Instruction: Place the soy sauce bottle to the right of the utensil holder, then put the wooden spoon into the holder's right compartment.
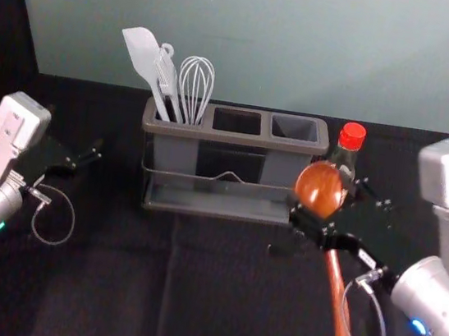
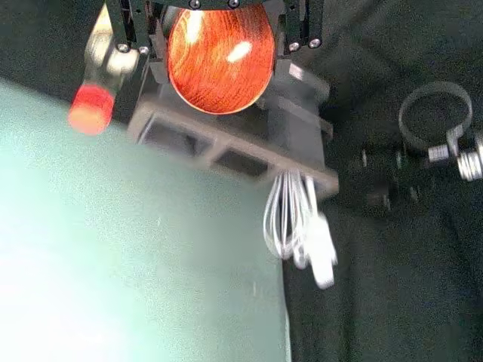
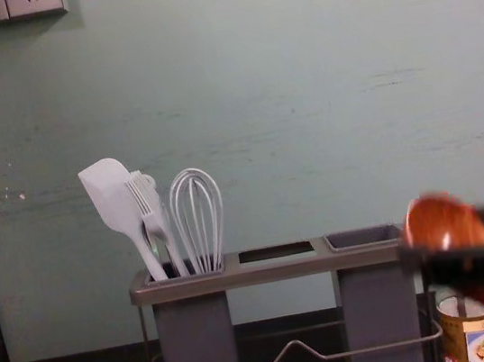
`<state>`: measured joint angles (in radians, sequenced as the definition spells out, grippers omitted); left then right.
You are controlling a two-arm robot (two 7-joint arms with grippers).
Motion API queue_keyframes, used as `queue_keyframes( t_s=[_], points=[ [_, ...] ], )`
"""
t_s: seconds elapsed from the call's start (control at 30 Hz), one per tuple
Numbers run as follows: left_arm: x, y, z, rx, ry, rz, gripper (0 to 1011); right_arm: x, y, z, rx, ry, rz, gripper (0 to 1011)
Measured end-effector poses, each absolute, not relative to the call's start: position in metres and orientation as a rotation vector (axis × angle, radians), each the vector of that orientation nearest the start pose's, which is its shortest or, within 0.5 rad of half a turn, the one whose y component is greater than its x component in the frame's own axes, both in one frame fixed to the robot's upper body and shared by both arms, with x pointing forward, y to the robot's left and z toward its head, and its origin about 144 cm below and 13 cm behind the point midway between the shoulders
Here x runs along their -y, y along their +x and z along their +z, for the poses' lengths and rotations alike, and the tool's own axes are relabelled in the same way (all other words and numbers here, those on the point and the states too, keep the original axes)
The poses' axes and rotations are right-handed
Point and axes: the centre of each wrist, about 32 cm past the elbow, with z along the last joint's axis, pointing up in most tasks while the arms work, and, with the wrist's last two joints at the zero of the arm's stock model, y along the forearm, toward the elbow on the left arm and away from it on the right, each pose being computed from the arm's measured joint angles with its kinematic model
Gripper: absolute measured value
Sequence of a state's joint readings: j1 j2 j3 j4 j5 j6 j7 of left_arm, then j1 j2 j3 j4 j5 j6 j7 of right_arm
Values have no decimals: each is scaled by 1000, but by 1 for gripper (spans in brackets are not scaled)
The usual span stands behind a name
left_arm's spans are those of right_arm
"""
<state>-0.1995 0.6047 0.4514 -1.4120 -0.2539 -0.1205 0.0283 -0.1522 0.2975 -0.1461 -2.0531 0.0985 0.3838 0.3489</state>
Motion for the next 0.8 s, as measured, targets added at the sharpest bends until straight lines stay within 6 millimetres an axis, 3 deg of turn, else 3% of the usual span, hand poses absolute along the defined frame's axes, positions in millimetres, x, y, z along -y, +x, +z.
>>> queue_keyframes(
  t_s=[0.43,0.8],
  points=[
    [-310,489,1140,285,305,1248,1005,241,390,1196,411,237,-968,840],
    [-310,489,1140,285,305,1248,1005,239,392,1181,522,368,-967,840]
  ],
)
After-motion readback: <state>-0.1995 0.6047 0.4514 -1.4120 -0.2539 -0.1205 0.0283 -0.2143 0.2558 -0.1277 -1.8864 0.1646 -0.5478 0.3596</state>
